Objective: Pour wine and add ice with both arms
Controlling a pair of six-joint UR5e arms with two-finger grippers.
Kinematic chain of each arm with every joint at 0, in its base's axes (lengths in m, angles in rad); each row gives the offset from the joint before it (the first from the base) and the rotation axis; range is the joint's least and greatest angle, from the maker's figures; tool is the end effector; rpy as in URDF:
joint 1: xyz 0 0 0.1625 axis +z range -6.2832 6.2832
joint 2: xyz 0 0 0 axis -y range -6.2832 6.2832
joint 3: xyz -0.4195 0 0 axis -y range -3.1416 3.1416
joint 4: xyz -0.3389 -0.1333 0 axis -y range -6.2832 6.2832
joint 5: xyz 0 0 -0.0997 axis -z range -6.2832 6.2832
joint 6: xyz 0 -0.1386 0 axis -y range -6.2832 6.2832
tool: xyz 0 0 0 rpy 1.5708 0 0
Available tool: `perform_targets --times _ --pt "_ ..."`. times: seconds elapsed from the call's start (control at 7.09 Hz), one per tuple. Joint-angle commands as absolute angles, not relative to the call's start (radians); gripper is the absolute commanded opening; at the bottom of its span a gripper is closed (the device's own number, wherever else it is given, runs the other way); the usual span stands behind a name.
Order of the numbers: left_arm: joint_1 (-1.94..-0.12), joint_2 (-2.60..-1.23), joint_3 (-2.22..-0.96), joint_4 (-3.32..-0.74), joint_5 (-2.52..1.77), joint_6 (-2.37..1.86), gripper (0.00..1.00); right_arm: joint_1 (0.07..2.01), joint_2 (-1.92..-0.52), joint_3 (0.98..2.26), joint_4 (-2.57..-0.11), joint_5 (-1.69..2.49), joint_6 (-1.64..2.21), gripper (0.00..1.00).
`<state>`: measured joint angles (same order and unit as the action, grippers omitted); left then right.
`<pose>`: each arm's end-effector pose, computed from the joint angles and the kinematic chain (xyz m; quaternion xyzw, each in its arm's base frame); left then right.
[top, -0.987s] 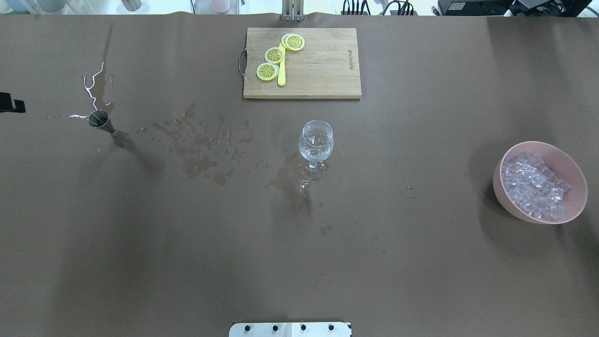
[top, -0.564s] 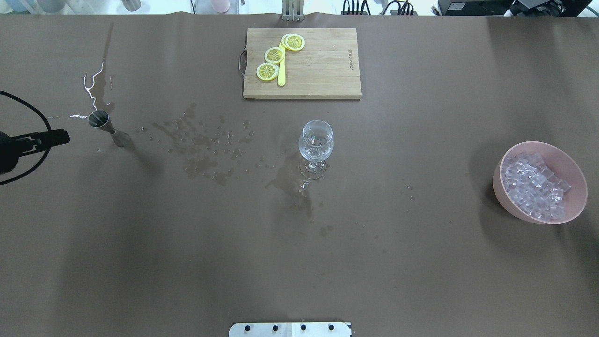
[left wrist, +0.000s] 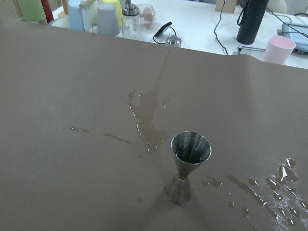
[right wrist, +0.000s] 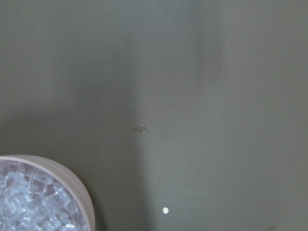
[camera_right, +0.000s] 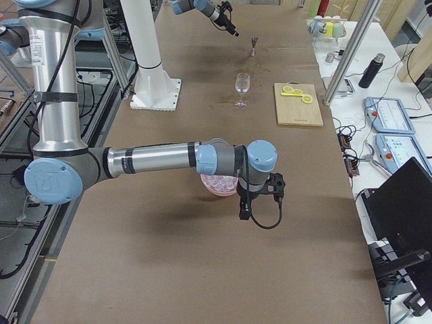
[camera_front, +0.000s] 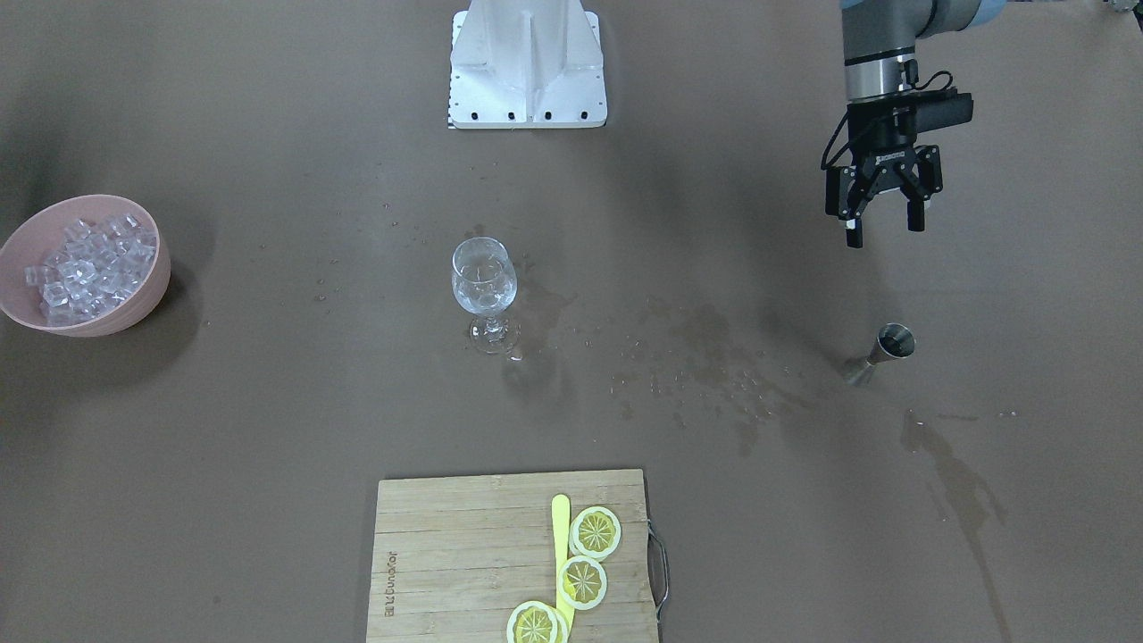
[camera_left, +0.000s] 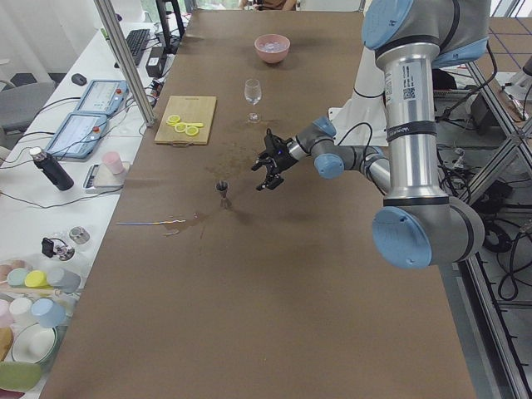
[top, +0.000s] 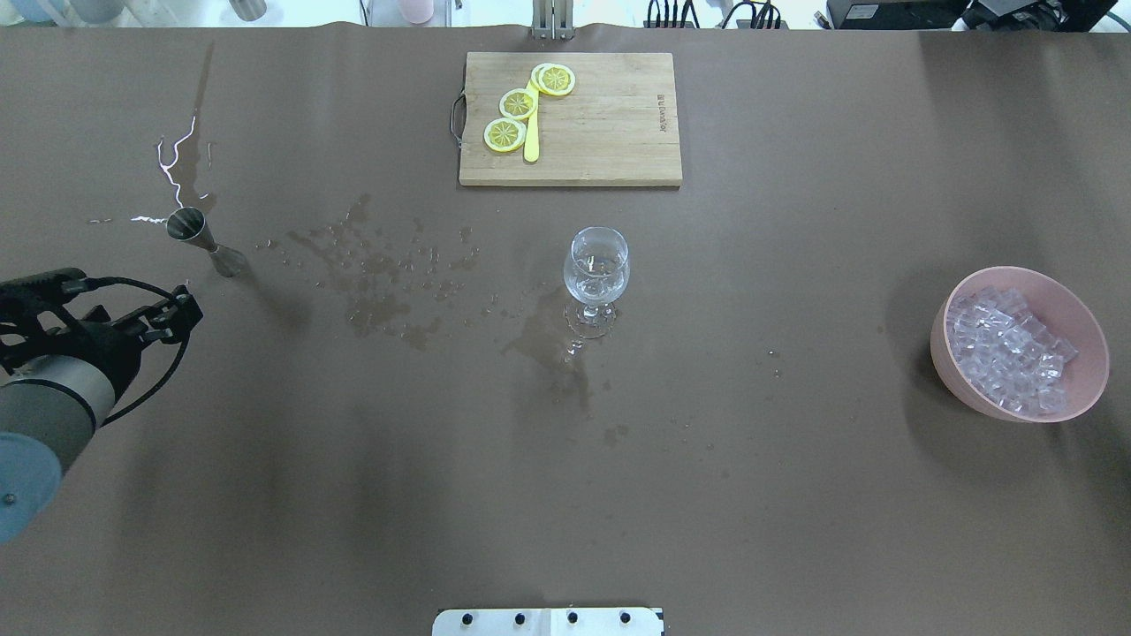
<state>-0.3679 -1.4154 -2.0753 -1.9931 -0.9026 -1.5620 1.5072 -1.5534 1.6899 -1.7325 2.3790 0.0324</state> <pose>0.2952 -0.3487 0.4695 0.3650 0.2922 -0.2777 0.8392 0.0050 -0.4415 0.6340 -0.0304 -0.3922 -0.0094 0.9193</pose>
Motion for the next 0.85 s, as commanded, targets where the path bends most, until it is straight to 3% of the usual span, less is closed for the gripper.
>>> perform_targets --times 0.0,0.71 --pt "-0.342 -1.541 -1.909 -1.991 -0.776 -1.569 0.97 1.496 -1.546 1.675 -1.730 2.385 0.032 1.00" --pt "-0.344 -1.638 -1.732 -1.993 -0.723 -1.589 0.97 1.496 -1.551 1.674 -1.694 2.385 0.026 1.00"
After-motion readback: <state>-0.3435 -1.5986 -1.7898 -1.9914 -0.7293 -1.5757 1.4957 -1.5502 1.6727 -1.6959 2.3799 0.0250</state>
